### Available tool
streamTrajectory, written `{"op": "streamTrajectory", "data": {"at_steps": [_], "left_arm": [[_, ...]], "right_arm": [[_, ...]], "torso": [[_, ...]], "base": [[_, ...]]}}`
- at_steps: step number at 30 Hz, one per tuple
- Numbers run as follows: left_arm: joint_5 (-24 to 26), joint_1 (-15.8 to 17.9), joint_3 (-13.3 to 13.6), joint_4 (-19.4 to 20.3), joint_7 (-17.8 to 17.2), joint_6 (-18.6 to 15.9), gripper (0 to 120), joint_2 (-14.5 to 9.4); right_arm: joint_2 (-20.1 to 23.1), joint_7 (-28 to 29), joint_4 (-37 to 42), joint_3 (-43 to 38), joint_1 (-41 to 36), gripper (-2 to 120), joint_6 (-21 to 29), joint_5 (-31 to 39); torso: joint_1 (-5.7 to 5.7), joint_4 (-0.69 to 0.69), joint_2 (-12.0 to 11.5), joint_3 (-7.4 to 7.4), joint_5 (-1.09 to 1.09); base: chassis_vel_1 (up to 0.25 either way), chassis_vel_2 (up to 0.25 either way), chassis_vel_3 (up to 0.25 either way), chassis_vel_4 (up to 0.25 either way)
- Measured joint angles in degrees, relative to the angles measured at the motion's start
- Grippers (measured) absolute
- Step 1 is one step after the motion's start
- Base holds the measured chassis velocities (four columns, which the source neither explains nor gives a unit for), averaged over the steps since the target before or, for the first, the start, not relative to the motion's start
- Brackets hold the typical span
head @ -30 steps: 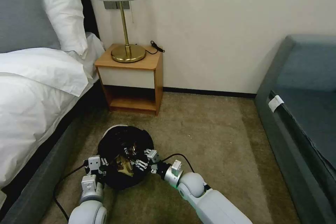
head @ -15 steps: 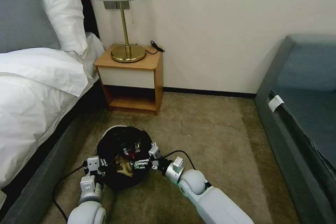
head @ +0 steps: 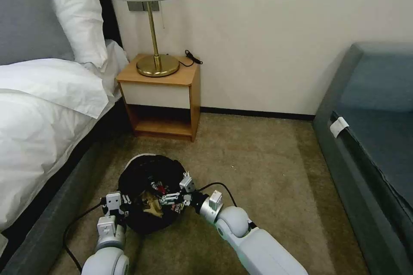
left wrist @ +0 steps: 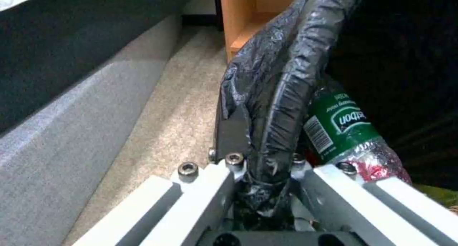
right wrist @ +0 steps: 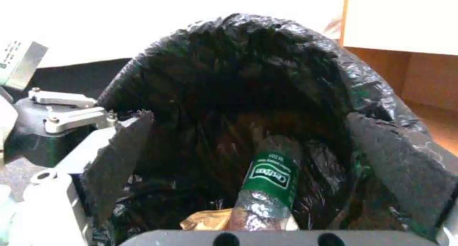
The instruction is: Pick up the trash bin, then pick up the garbage on the floor and place it into the trash bin.
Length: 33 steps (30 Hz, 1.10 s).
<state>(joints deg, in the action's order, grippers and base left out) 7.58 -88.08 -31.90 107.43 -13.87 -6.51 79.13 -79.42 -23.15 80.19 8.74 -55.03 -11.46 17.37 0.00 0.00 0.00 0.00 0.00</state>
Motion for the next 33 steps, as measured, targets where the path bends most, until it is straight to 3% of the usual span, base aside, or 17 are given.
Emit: {"op": "streamTrajectory", "data": {"at_steps": [33], "left_arm": [[1.69, 1.34, -0.58, -1.9, 0.06, -0.04, 0, -0.54]], "right_arm": [[4.85, 1.08, -1.37, -11.36, -0.23, 100, -2.12, 2.77]], "torso": [[0.0, 0.0, 0.0, 0.0, 0.01]], "base": [[0.0, 0.0, 0.0, 0.0]]}}
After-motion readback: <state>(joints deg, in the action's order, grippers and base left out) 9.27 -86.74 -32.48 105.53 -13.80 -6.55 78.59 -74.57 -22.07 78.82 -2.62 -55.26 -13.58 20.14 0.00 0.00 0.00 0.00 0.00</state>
